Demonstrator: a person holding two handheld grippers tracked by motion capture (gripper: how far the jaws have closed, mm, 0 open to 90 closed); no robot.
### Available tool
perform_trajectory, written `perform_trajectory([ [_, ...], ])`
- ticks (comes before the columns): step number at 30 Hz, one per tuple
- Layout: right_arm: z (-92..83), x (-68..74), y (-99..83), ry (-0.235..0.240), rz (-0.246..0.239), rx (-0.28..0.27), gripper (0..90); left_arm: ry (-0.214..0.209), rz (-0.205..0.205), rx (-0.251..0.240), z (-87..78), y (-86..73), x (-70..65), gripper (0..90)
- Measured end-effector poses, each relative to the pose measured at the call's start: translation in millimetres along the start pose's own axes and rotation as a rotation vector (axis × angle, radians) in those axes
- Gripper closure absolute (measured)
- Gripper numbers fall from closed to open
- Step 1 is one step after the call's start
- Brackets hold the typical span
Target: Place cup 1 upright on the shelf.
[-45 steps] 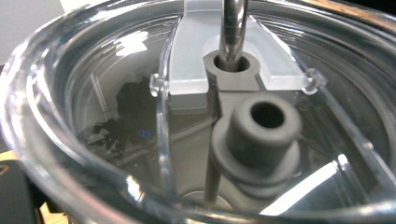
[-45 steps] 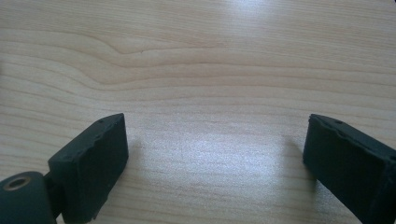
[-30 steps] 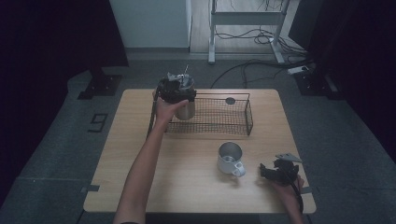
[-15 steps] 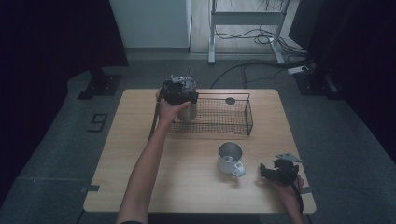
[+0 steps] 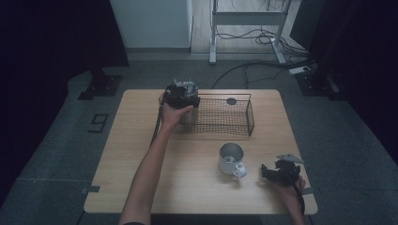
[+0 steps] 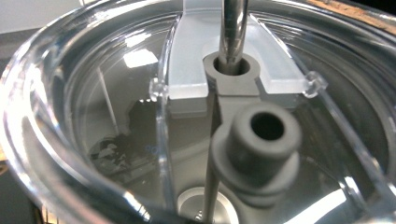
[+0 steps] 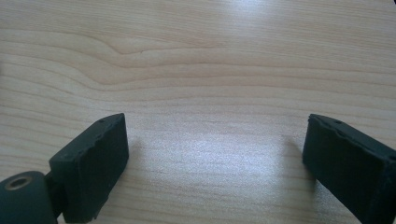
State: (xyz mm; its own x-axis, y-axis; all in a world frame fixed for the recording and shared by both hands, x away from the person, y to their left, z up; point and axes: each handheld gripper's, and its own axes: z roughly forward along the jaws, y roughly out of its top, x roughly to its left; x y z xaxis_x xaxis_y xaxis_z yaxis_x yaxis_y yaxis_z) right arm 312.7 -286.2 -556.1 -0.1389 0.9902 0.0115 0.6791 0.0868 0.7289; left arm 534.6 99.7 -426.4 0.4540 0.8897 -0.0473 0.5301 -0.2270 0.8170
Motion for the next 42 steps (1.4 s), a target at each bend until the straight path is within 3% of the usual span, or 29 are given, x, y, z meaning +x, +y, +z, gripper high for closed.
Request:
perform_trajectory([
  [21,0.0,0.0,0.0,0.0,0.0,0.0,6.9,0.042,-0.009,0.051,17.4,-17.7,-1.8,3.9],
  [35,0.0,0.0,0.0,0.0,0.0,-0.001,7.0,0.039,-0.019,0.037,18.1,-27.3,-2.3,3.9],
  [42,-0.1,0.0,-0.1,0.0,0.0,-0.001,7.2,0.029,0.01,0.021,13.7,-34.2,-3.6,4.0],
])
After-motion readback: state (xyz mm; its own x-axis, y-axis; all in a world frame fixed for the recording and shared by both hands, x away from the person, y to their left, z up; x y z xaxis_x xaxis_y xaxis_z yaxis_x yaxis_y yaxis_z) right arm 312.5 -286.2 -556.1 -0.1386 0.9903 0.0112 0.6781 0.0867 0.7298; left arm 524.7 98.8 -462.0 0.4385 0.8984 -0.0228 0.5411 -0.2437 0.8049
